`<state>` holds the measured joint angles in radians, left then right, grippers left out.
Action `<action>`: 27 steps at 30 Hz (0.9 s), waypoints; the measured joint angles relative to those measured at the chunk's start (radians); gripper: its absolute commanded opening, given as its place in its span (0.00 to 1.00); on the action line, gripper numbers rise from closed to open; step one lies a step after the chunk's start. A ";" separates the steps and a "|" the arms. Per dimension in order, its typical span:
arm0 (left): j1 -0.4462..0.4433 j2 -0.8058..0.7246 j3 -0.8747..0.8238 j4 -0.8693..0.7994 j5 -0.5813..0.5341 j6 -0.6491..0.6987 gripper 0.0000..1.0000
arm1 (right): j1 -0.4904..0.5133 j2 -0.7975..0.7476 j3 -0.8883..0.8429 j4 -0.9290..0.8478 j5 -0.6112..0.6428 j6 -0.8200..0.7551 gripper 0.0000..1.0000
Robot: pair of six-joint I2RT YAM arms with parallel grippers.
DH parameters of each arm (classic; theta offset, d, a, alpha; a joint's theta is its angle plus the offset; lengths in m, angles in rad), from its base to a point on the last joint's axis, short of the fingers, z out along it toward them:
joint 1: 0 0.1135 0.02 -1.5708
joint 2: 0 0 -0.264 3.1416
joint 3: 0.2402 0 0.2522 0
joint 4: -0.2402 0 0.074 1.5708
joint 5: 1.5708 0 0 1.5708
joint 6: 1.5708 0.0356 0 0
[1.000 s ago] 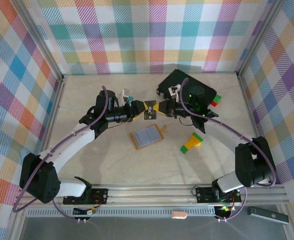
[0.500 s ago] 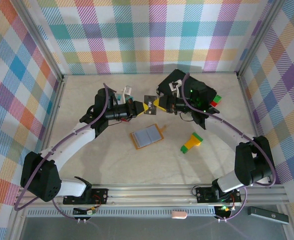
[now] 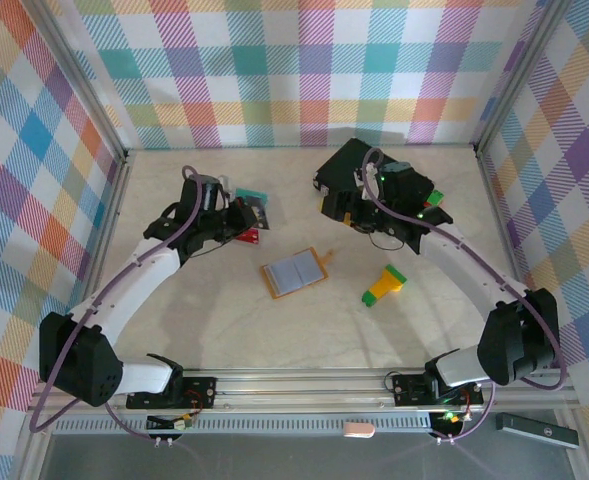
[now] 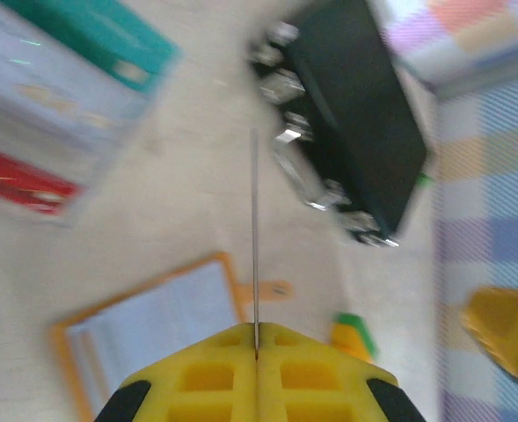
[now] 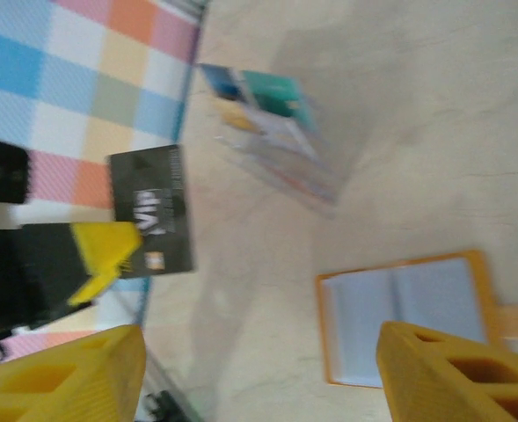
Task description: Take the credit cards out of the card holder
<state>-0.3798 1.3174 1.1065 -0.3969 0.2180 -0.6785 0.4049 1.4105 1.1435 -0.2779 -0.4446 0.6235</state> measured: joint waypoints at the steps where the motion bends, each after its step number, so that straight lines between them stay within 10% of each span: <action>1: 0.003 0.002 0.011 -0.035 -0.049 0.005 0.00 | 0.000 0.001 0.007 -0.026 0.027 -0.020 0.76; 8: 0.026 0.058 0.050 -0.201 -0.361 -0.007 0.00 | 0.000 0.026 0.022 -0.130 0.191 -0.142 1.00; 27: 0.104 0.322 0.155 -0.265 -0.591 -0.453 0.00 | 0.000 0.088 0.091 -0.155 0.247 -0.214 0.99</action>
<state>-0.2760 1.6394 1.2613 -0.6617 -0.3725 -1.1313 0.4049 1.4982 1.2346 -0.4328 -0.1978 0.4091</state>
